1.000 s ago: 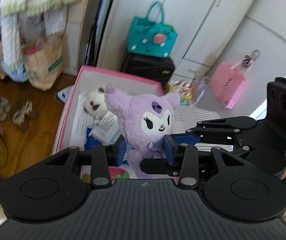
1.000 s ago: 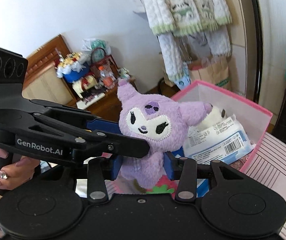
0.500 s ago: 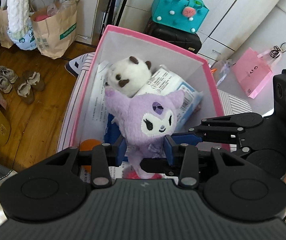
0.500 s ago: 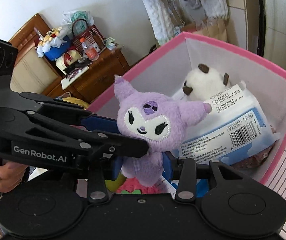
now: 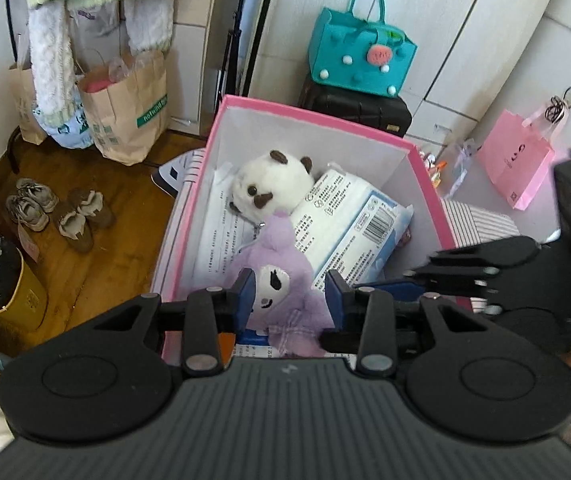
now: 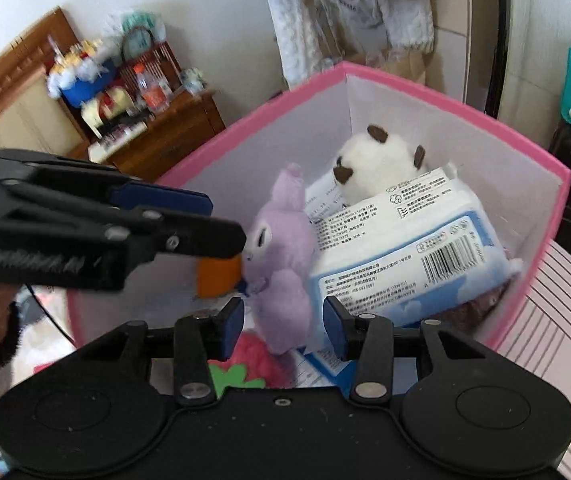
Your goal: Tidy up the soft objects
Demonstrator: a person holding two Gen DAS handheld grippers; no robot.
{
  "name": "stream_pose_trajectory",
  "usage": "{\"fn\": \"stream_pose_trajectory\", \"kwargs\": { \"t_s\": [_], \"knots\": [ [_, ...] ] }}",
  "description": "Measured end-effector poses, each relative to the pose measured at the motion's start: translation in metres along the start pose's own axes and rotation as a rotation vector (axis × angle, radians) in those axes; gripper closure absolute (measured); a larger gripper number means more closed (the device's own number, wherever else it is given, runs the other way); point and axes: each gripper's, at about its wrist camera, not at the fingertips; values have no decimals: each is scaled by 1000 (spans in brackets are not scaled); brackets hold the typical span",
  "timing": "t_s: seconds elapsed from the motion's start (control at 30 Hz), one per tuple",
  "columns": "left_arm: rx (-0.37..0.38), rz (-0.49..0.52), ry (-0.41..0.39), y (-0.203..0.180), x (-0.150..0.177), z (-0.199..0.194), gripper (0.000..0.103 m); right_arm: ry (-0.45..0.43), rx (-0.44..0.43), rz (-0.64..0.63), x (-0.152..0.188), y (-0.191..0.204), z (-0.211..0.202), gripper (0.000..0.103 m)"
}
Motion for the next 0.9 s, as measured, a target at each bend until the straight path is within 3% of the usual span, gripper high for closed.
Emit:
{"fn": "stream_pose_trajectory", "kwargs": {
  "t_s": [0.23, 0.37, 0.73, 0.9],
  "knots": [
    [11, 11, -52, -10, 15, -26, 65, -181, 22, 8, 34, 3, -64, 52],
    [19, 44, -68, -26, 25, -41, 65, -256, 88, -20, 53, 14, -94, 50],
    [72, 141, -12, -71, 32, -84, 60, -352, 180, -23, 82, 28, -162, 41],
    [72, 173, -9, -90, 40, -106, 52, -396, 208, 13, 100, 26, -193, 34]
  ]
}}
Point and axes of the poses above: each gripper's, at about its wrist camera, not at the fingertips, and z roughly the way its jaws point, y to its left, x to its underside, and after that the axes turned 8 degrees about x, right-handed
